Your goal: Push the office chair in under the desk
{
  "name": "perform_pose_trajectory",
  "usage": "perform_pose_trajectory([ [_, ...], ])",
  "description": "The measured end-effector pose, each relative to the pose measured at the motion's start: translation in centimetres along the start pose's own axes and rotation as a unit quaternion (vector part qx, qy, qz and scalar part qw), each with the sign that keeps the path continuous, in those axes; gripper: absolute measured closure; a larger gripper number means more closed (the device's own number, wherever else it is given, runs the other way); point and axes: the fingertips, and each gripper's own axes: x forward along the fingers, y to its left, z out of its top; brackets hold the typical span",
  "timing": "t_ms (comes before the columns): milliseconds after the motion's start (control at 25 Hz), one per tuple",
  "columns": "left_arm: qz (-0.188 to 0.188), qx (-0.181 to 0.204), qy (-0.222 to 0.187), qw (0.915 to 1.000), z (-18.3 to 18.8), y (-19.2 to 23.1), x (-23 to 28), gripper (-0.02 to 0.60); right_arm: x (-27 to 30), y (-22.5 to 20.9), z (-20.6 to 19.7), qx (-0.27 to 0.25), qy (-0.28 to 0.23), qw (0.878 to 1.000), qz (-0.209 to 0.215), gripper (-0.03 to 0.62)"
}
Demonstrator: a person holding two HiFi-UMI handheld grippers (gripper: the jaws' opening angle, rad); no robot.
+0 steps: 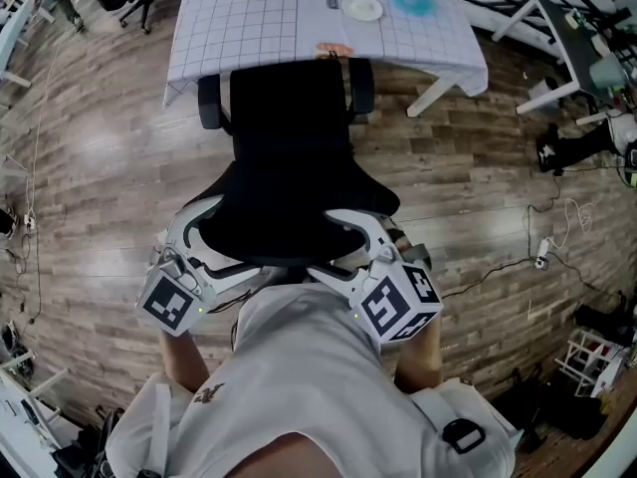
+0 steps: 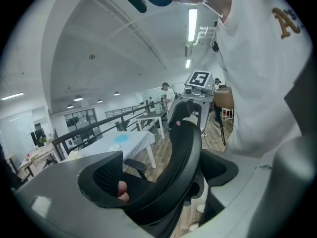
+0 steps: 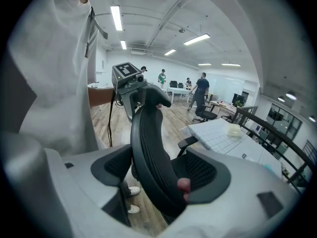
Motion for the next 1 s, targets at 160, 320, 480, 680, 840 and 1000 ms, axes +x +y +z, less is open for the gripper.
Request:
perform_pose_trajectory([
  [160, -0.002, -0.001, -0.002, 1.0000, -0.3, 1.2, 0.0, 0.101, 0.6, -0.9, 0.4, 0.003, -0.003, 1.000, -0.007, 0.243],
  [320, -0.002, 0.000, -0.001, 1.0000, -0.4, 2.1, 0.0, 0.101, 1.2, -1.6, 0.7, 0.002, -0.002, 1.000, -0.011, 0.241],
  [480, -0.007, 0.004, -0.001, 1.0000, -0.6, 3.2, -0.1, 0.101, 1.8, -2.3, 1.2, 0.006, 0.002, 1.000, -0.015, 0.241],
  [680, -0.012, 0.012, -0.012, 0.9998, -0.6, 4.9, -0.2, 0.101, 2.6, -3.5, 1.7, 0.005, -0.002, 1.000, -0.021, 0.241],
  [840, -0.017, 0.014, -0.007, 0.9997, -0.8, 5.3, 0.2, 0.100, 2.7, -4.1, 1.8, 0.004, -0.006, 1.000, -0.022, 0.241],
  [1000, -0.019, 0.005, -0.001, 0.9998, -0.8, 6.2, 0.6, 0.100, 2.9, -5.0, 1.8, 0.004, -0.004, 1.000, -0.018, 0.241],
])
